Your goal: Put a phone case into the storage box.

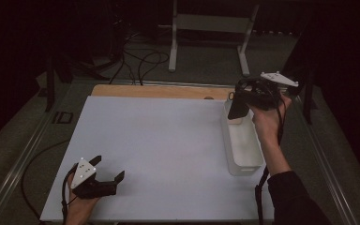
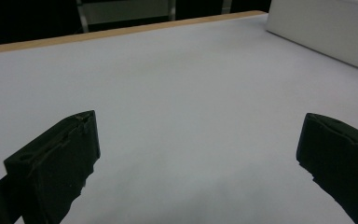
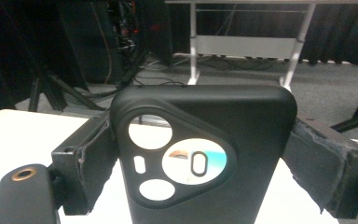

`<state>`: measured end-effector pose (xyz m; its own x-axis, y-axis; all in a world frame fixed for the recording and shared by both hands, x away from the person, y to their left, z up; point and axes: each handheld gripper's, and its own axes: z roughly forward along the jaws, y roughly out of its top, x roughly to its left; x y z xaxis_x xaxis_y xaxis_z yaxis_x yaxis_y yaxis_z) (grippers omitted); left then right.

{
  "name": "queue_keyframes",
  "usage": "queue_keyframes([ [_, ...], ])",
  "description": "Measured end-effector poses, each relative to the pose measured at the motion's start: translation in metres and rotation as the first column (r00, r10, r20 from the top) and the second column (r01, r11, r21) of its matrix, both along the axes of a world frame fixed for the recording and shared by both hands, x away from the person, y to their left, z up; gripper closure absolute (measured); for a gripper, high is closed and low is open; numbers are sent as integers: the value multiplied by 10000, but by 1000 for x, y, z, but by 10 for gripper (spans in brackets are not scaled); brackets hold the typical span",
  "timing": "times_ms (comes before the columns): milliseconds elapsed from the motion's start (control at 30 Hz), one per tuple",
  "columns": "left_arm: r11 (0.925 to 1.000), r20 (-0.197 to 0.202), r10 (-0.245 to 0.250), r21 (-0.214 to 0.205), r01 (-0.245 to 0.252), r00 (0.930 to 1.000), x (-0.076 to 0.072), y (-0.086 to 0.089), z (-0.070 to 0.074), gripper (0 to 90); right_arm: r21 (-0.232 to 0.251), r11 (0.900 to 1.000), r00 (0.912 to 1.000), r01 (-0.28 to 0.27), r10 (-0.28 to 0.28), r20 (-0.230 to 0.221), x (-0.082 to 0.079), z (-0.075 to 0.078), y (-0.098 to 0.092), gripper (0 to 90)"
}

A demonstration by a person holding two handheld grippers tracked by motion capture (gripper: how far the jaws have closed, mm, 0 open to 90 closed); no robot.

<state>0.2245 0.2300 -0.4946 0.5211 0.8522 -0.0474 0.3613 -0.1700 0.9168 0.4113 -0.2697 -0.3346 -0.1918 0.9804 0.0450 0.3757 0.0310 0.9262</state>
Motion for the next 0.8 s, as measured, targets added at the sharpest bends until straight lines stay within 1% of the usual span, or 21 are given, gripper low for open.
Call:
queue_keyframes([
  [200,10000,21,23,-20,-23,10000,0,1,1,0,15,9994,9993,343,-343,-155,8,-5,-4,135],
  [300,10000,27,13,-21,-13,10000,0,0,1,0,25,9985,9980,549,-548,-303,13,-10,-5,135],
  [400,10000,32,21,-34,-21,10000,0,0,1,0,138,9974,9964,714,-707,-467,18,-15,-7,135],
  [667,9999,37,73,-73,-73,10000,0,2,1,0,67,9951,9919,983,-974,-814,31,-28,-6,134],
  [800,10000,33,66,-54,-65,10000,0,1,1,0,25,9951,9917,986,-980,-830,32,-29,-6,134],
])
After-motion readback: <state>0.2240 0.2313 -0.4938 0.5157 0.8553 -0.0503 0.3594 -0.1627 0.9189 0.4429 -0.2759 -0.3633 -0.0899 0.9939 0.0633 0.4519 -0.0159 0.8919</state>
